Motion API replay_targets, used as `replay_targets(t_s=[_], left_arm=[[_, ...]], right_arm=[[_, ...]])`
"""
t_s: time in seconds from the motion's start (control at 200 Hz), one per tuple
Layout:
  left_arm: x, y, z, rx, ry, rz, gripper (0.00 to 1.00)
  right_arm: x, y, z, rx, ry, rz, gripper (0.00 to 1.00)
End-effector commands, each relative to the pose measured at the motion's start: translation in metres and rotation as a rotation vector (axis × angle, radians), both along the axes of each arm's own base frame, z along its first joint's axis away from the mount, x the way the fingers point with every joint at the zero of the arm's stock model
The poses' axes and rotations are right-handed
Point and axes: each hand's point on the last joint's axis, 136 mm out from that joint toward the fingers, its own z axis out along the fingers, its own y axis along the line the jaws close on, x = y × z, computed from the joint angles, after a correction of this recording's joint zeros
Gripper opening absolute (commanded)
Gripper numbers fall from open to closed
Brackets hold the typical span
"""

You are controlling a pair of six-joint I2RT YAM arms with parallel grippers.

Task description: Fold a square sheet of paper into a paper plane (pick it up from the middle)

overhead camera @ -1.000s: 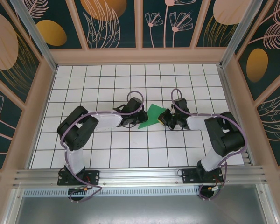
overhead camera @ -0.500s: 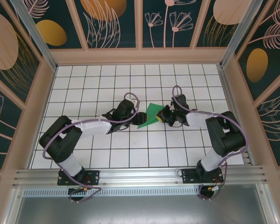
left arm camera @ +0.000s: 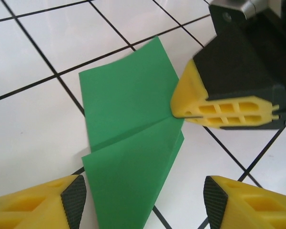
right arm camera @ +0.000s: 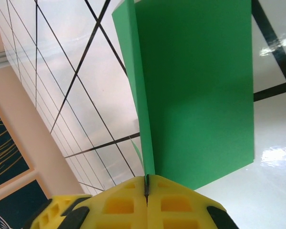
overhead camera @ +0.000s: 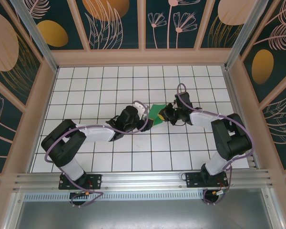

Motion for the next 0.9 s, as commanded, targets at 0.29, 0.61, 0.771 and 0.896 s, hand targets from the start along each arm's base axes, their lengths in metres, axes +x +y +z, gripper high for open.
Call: replay_targets(t_s=[0.29,0.61,0.771,0.896], left_arm=[[-0.001,-0.002,-0.029,0.098,-0.185,-0.101,0.59],[0.002,-0.001,-0.042,0.163,-0.250,-0.133,0.51],[0.001,-0.001,-0.044,0.164,-0.254,-0.140,0.29],[-0.005,-0.004,-0.047,0.159,-0.224,-0.170,0.18]], right_arm=[[0.000,0.008,0.009,0.051,0.044,0.005,0.02],[-0.003,0.009,0.008,0.060,0.062,0.010,0.02],[-0.004,0.007,0.006,0.049,0.065,0.014,0.05],[-0.005,0.003,0.004,0.022,0.045,0.029,0.22]])
